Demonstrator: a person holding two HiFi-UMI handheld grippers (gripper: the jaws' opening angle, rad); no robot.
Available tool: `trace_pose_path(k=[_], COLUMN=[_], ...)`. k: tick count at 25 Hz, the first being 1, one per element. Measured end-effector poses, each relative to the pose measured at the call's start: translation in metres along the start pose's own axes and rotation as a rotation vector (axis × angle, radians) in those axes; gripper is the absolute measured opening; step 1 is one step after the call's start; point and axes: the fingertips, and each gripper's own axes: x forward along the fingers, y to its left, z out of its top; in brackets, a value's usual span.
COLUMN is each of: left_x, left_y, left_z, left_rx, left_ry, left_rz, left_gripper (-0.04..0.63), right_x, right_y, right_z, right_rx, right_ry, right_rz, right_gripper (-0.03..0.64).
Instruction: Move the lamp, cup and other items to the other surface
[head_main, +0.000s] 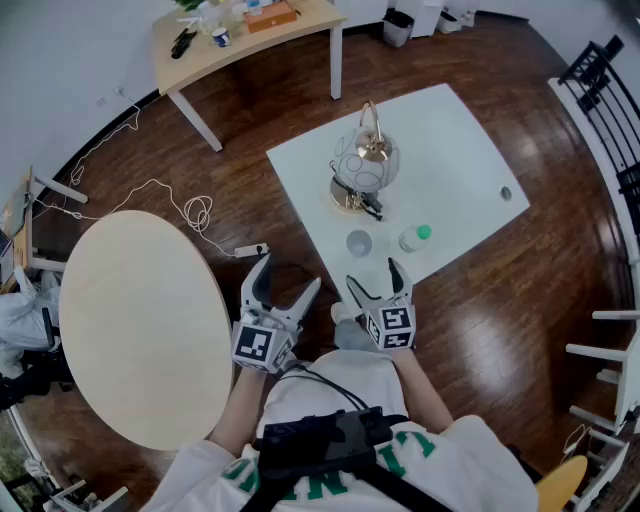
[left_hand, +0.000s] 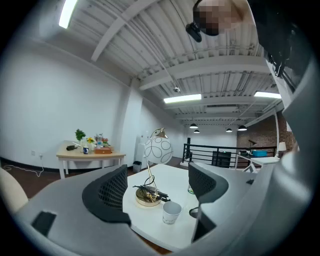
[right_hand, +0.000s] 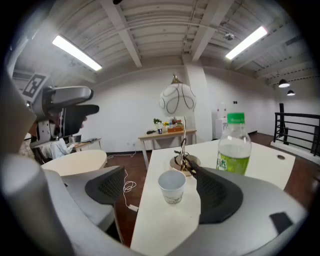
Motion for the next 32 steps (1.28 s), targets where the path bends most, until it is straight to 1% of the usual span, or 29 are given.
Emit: trace_pose_path(k=[2, 3, 5, 7, 9, 13, 14, 15, 18, 20, 25, 30, 32], left_x=[0.009, 0.013, 0.017, 0.019, 0.018, 0.011, 0.009, 0.007, -0.004, -0.013, -0.040, -0.086, -0.104], left_y=[-0.003, -0.002, 0.002, 0.004, 0.005, 0.008, 0.008, 0.009, 0.011, 0.013, 0.025, 0.040, 0.051], left_z=[0.005, 0.004, -0.004, -0.009, -0.012, -0.023, -0.026, -0.028, -0.029, -0.030, -0.024, -0.023, -0.025], left_rx=[-0.033, -0.033, -0.012, -0.007, -0.012, -0.033, -0.038, -0.043, -0.042, -0.044, -0.043, -0.062, -0.071], left_ry=[0.010, 0.014, 0.019, 0.027, 0.039, 0.059, 0.058, 0.057, 0.052, 0.045, 0.008, -0.007, -0.017], left_rz=[0.015, 0.023, 0.042, 0.067, 0.097, 0.158, 0.172, 0.184, 0.212, 0.229, 0.267, 0.302, 0.331], left_gripper=[0.374, 0.374, 0.374, 0.374, 0.374, 0.374, 0.374, 0.374, 0.374, 0.374, 0.374, 0.374, 0.374], right_x=[0.017, 0.026, 0.043, 0.061, 0.076, 0.097, 0.100, 0.102, 0.101, 0.096, 0.075, 0.039, 0.035], right_y=[-0.015, -0.021, -0.029, -0.032, -0.033, -0.033, -0.035, -0.036, -0.038, -0.034, 0.000, 0.063, 0.091], right_z=[-0.018, -0.026, -0.037, -0.044, -0.047, -0.046, -0.044, -0.043, -0.037, -0.029, 0.008, 0.039, 0.048], right_rx=[0.021, 0.027, 0.022, -0.005, -0.021, -0.043, -0.058, -0.077, -0.118, -0.126, -0.142, -0.162, -0.159], right_ry=[0.042, 0.061, 0.093, 0.116, 0.134, 0.135, 0.129, 0.123, 0.123, 0.108, 0.030, -0.018, -0.028], right_rz=[-0.008, -0.009, 0.009, 0.040, 0.061, 0.094, 0.092, 0.085, 0.066, 0.075, 0.146, 0.248, 0.306], right_gripper=[0.481, 0.480, 0.480, 0.448, 0.446, 0.430, 0.413, 0.359, 0.350, 0.348, 0.348, 0.348, 0.348])
